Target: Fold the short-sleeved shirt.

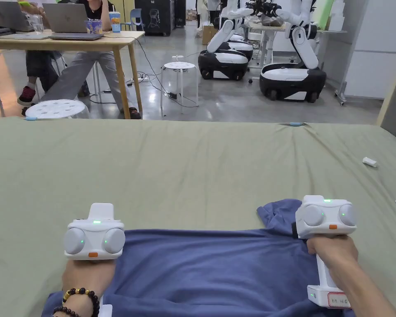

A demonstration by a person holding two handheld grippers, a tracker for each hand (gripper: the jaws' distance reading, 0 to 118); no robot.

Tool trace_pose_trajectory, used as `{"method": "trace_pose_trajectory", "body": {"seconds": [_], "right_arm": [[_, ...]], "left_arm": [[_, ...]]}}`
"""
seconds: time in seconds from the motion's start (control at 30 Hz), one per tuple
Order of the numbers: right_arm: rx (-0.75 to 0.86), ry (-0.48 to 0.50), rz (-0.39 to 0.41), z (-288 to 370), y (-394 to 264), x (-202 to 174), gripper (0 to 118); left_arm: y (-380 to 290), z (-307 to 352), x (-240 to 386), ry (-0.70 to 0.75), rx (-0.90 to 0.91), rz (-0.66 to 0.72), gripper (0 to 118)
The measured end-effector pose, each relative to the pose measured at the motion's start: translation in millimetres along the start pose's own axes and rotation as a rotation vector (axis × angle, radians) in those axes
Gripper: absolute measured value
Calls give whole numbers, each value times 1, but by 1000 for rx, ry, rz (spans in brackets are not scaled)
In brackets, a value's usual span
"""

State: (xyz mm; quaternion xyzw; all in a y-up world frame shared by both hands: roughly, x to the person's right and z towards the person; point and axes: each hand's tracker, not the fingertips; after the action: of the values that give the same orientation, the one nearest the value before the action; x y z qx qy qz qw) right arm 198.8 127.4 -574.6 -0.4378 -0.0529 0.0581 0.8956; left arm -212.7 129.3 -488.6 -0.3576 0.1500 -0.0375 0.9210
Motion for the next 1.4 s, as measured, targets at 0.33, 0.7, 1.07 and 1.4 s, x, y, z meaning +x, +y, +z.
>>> {"method": "trace_pose_trajectory", "body": {"seconds": [0.33,0.7,1.07,1.4], "right_arm": [[166,-77,118,104,-51,-12,2],[275,-83,135,229,-188,17,2],[114,-80,134,178,-243,15,2],[81,-126,175,163,-242,3,2]], "left_arm": [[-33,78,-18,39,86,-26,1],[-132,189,-67,-29,126,87,1],[-186,166,-52,-6,33,68,1],[-189,160,-40,52,40,35,8]]}}
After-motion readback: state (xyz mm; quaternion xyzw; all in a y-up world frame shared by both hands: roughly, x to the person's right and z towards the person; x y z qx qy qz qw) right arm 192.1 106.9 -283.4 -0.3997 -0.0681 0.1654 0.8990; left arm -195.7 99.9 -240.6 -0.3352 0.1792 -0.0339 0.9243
